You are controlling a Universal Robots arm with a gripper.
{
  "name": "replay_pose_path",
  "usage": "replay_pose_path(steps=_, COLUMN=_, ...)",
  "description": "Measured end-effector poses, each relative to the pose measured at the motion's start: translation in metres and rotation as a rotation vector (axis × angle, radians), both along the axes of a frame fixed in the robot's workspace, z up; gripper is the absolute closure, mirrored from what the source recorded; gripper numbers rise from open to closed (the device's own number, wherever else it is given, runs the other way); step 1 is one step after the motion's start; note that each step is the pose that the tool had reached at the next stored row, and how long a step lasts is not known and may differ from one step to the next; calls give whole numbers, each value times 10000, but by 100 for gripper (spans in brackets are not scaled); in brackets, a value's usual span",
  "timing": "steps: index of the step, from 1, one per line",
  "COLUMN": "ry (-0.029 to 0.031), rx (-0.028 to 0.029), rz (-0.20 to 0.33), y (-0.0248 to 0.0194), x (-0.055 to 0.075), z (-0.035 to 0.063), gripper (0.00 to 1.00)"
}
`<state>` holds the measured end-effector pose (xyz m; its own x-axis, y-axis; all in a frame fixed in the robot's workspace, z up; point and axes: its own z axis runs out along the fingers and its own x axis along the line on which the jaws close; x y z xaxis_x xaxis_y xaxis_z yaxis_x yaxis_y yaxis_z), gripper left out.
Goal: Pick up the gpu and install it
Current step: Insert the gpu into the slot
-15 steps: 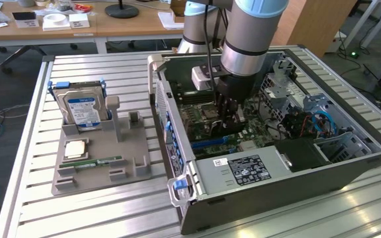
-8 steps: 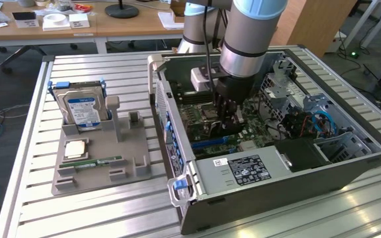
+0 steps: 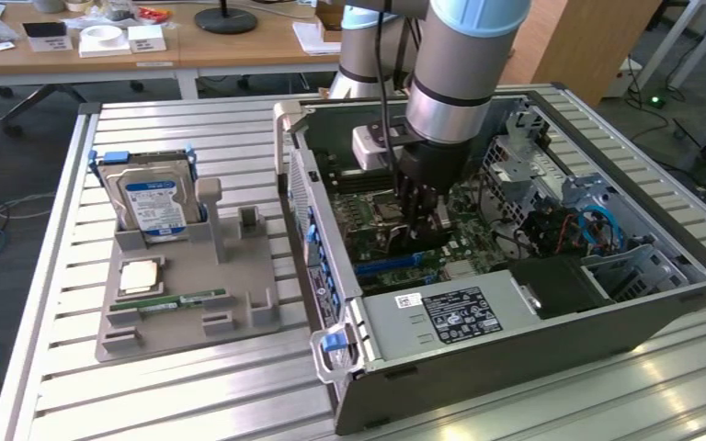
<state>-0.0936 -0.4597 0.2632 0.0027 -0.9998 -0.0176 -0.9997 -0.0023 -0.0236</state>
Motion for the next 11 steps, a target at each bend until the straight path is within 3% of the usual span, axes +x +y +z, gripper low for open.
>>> replay_pose_path(steps=11, ry=1, rx=-1, rz=1, y=0, x=-34, z=0, gripper=74)
